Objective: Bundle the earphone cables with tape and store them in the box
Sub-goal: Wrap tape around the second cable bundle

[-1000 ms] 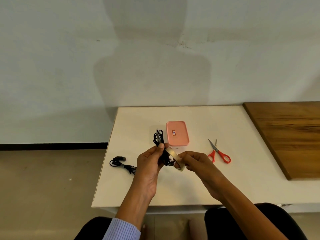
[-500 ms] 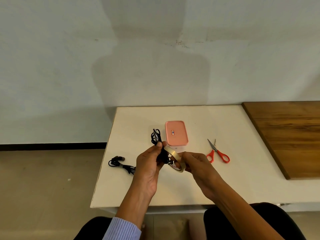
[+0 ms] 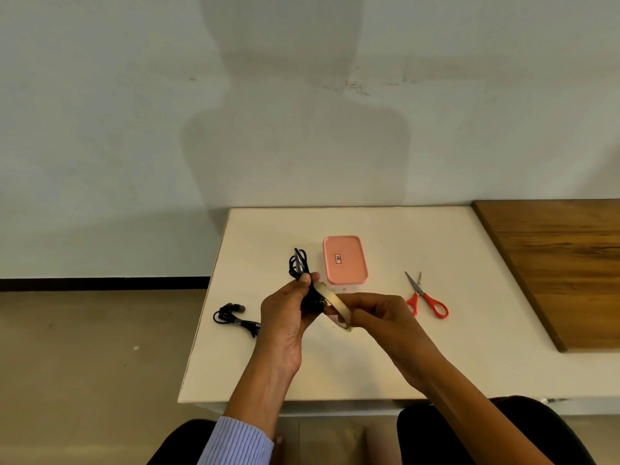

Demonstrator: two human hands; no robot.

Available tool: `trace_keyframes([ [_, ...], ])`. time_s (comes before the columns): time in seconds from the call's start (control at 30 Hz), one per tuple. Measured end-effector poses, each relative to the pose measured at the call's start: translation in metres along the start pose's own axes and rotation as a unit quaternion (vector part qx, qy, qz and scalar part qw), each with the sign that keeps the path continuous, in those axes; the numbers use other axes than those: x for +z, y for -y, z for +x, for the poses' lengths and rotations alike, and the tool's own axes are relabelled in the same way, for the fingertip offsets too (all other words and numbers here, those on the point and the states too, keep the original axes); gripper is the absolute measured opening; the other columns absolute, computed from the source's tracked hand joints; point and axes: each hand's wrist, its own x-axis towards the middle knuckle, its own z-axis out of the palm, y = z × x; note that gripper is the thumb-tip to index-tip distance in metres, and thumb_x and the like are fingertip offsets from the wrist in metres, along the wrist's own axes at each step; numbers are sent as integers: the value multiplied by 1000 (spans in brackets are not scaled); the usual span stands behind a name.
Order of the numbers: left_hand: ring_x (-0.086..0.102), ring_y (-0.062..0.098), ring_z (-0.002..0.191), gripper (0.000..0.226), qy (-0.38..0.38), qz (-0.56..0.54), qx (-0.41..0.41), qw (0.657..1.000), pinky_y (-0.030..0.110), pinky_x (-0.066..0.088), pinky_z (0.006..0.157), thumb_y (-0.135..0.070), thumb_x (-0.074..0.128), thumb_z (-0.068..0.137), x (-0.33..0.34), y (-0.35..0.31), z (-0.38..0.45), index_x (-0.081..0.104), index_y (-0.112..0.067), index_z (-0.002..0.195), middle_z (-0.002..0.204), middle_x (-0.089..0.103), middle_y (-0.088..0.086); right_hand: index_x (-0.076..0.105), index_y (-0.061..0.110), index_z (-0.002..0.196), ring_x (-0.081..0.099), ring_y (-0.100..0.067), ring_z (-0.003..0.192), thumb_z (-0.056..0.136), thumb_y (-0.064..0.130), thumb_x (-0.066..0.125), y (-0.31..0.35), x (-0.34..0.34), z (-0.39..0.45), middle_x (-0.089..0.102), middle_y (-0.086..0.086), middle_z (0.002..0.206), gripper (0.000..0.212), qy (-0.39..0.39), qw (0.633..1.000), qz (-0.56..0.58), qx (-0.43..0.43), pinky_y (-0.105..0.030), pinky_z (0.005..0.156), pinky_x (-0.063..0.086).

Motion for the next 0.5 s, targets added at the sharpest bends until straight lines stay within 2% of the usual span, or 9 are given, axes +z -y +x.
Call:
trace_keyframes([
  [0.1, 65, 21, 80, 17, -8, 16, -11, 1000, 33, 57, 71, -10, 55, 91, -2, -1, 1, 71, -6, 87, 86, 69, 10, 61, 40, 108, 69, -3, 88, 83, 10, 68, -1, -5, -3, 73, 15, 95, 39, 6, 995, -69, -67, -14, 80, 53],
  [0.17, 65, 20, 72, 17, -5, 27, -18, 999, 30, 59, 64, -10, 56, 91, -3, 0, 0, 71, -5, 84, 81, 68, 11, 64, 41, 105, 69, -1, 84, 83, 10, 69, -3, -8, -3, 70, 20, 96, 39, 3, 979, -153, -132, -12, 76, 53],
  [0.27, 63, 19, 61, 18, -10, 33, -25, 999, 26, 57, 51, -8, 56, 91, -3, -1, 0, 70, -5, 81, 76, 67, 11, 73, 30, 100, 67, 0, 82, 83, 11, 68, -9, -8, -1, 69, 20, 92, 25, -5, 956, -236, -175, -11, 76, 52],
  [0.37, 62, 23, 68, 17, -11, 34, -37, 999, 27, 57, 51, -9, 56, 91, -4, -1, 1, 70, -5, 82, 84, 65, 14, 74, 23, 96, 66, -2, 82, 84, 10, 67, -13, -10, 1, 69, 18, 91, 19, -9, 934, -284, -217, -9, 78, 51],
  [0.5, 62, 23, 69, 18, -9, 15, -55, 998, 31, 58, 51, -7, 56, 91, -6, -3, 3, 68, -4, 79, 82, 64, 12, 68, 15, 95, 66, -13, 77, 85, 6, 65, -15, -5, 5, 70, 2, 93, 13, -5, 887, -365, -281, -16, 72, 51],
])
